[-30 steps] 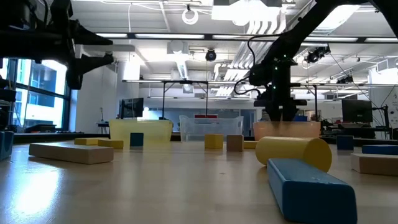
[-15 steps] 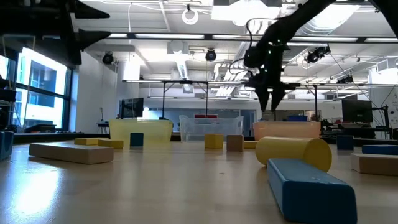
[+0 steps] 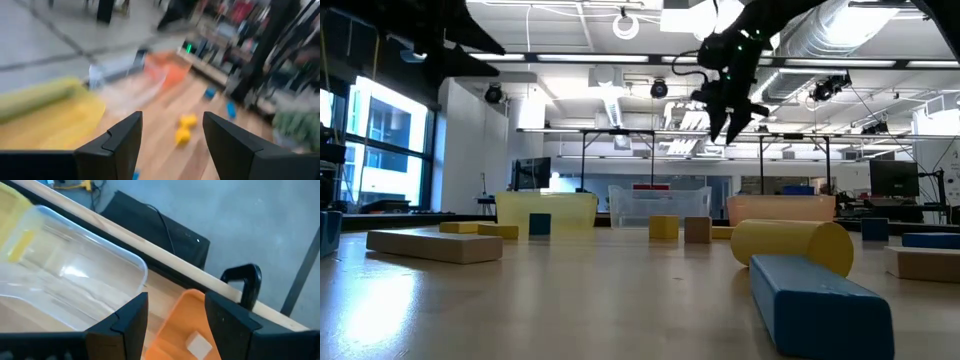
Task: Sort & place blocks by color
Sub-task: Put the blue block into the yellow bin
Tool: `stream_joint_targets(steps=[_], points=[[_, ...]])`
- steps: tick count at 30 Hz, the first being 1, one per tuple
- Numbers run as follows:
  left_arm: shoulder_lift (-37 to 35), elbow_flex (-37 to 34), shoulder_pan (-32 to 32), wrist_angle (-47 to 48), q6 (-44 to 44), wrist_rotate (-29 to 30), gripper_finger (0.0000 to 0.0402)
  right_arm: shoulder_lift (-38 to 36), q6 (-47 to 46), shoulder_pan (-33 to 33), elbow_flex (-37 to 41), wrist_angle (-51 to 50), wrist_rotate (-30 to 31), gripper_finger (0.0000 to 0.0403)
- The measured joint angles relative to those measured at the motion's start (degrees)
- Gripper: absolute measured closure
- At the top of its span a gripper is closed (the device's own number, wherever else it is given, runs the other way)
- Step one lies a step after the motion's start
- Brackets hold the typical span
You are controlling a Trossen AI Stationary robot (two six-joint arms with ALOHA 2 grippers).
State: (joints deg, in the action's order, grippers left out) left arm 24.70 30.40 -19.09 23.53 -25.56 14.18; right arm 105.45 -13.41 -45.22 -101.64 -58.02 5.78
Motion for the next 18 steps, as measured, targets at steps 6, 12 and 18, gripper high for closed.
stream_joint_targets(steps=[6, 12, 18], points=[[5.27, 5.89, 0.0, 12.77, 1.28, -7.45, 0.0202, 0.0, -1.42, 1.63, -0.77, -0.17, 0.13, 0.0217], [7.87, 6.84, 0.3, 17.09, 6.16, -16.07, 0.0202, 0.0, -3.53, 3.1, -0.77, -1.39, -0.22, 0.0217], [9.23, 6.84, 4.36, 19.19, 7.34, -18.32, 0.0202, 0.0, -4.67, 5.16, -0.77, -2.54, -0.37, 0.0217]])
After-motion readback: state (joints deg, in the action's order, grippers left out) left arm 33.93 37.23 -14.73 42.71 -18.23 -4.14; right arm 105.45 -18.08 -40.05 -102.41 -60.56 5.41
